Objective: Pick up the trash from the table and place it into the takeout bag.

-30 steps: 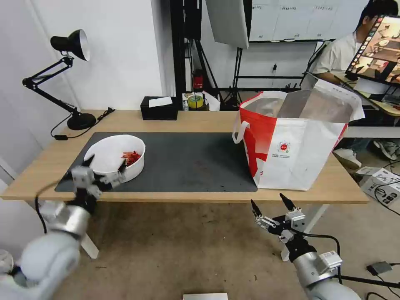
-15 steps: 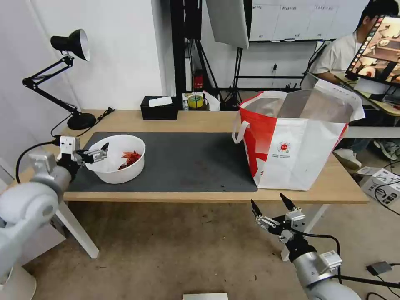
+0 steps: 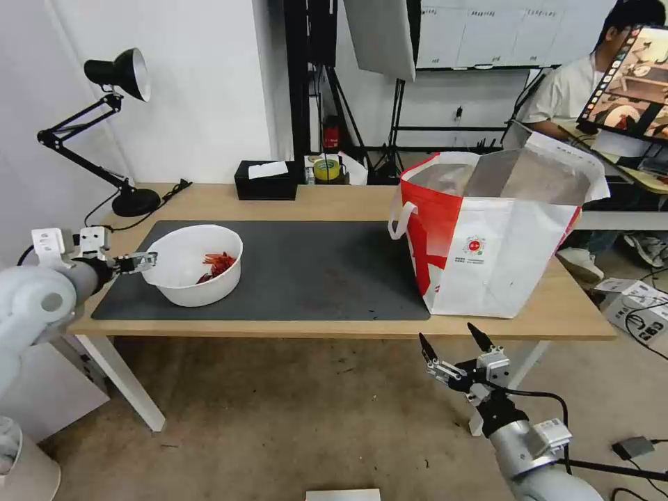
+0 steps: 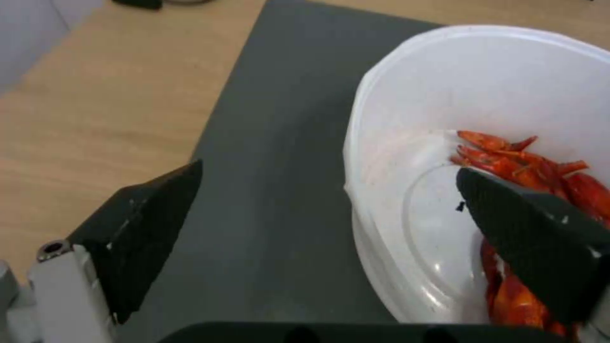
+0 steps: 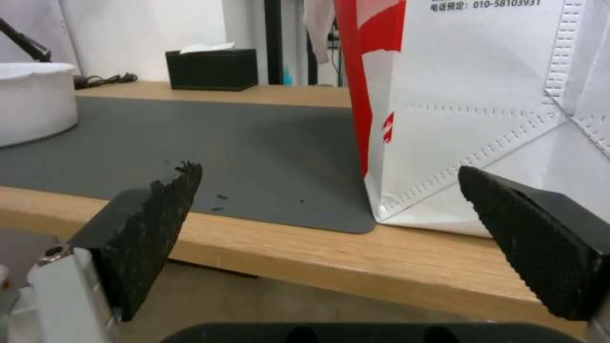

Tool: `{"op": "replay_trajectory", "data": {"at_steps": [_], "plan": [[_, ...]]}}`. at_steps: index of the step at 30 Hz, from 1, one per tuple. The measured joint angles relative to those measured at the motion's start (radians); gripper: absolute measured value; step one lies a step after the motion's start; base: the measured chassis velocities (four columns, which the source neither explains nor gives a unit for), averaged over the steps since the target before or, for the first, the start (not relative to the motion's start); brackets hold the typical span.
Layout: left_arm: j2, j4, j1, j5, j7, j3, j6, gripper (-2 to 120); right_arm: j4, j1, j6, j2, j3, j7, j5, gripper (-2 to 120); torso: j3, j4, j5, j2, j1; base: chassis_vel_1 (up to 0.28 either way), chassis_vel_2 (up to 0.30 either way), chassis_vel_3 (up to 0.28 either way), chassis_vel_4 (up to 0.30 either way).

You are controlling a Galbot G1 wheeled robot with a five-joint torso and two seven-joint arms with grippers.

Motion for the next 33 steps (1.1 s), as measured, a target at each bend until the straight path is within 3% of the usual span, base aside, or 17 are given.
{"op": "replay_trajectory", "data": {"at_steps": [6, 16, 33], "plan": [[-0.018, 0.041, -0.037, -0.107, -0.045, 0.016, 0.032, 100, 0.000, 0.000, 0.000, 0.000, 0.000, 0.000, 0.000, 100, 0.000, -0.0001, 0.0000, 0.000, 0.000, 0.000, 0.000, 0.000, 0.000], [-0.054, 0.062, -0.059, -0.149, -0.095, 0.036, 0.051, 100, 0.000, 0.000, 0.000, 0.000, 0.000, 0.000, 0.000, 100, 0.000, -0.0002, 0.0000, 0.000, 0.000, 0.000, 0.000, 0.000, 0.000], [-0.096, 0.115, -0.125, -0.182, -0.103, 0.088, 0.061, 100, 0.000, 0.000, 0.000, 0.000, 0.000, 0.000, 0.000, 100, 0.000, -0.0001, 0.0000, 0.000, 0.000, 0.000, 0.000, 0.000, 0.000]]}}
